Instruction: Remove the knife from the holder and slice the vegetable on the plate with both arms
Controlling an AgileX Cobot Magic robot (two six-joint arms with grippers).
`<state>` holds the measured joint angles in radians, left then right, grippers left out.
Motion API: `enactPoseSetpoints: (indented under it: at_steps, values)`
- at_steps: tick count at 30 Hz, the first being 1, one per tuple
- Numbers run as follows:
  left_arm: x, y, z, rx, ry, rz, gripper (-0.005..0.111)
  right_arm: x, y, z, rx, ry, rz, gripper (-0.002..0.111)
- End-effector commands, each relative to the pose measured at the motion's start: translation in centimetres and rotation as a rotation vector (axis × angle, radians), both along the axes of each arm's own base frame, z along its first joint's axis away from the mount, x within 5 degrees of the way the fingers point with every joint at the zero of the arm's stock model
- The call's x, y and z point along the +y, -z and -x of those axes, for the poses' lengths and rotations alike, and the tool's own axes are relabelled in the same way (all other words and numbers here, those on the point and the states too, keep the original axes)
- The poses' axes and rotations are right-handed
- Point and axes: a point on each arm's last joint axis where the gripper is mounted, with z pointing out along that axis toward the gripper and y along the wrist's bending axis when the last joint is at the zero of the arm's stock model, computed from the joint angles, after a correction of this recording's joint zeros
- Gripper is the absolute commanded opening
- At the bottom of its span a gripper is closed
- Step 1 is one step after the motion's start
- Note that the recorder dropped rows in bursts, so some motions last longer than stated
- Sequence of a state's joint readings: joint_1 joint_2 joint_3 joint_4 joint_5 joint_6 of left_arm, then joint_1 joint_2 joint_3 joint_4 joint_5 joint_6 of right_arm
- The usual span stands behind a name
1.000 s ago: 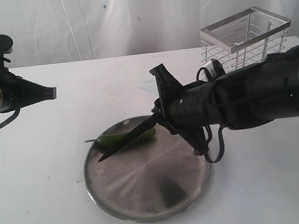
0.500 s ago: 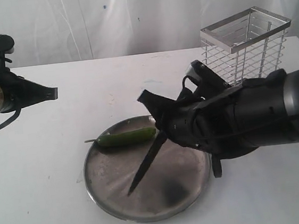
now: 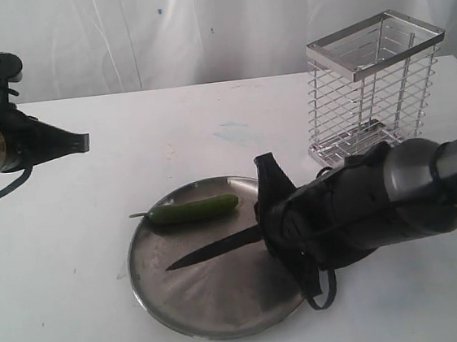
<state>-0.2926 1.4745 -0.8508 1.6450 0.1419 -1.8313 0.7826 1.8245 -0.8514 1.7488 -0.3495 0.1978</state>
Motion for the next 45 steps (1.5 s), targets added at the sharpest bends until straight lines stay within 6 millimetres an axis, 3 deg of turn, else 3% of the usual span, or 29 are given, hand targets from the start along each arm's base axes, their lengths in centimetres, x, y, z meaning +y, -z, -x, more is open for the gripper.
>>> enactPoseSetpoints:
  at_steps: [1,15,18,27,32,37,45]
  values:
    - [0.1,-0.2,0.1,-0.009,-0.004,-0.004,0.0,0.3,0.7,0.2,0.02,-0.056,0.017,0.0]
    - [0.2,-0.2,0.1,-0.01,-0.013,0.006,0.0,-0.3,0.6,0.0,-0.016,-0.052,0.101,0.0]
    - [0.2,-0.2,0.1,-0.011,-0.015,0.01,0.0,-0.2,0.5,0.0,-0.013,-0.058,0.092,0.006]
    - [-0.1,-0.1,0.1,-0.006,0.001,0.036,0.0,0.1,0.6,0.1,-0.003,-0.075,0.074,0.041]
    - [-0.4,-0.1,0.2,-0.001,0.02,0.067,0.0,0.2,0.2,-0.1,-0.036,-0.116,0.097,0.046]
    - [-0.5,0.0,0.2,0.001,0.028,0.071,0.0,0.6,-2.1,0.1,-0.102,-0.203,0.058,0.046]
    - [-0.4,-0.1,0.2,0.0,0.026,0.065,0.0,-0.2,-8.7,0.8,-0.355,-0.408,0.145,0.046]
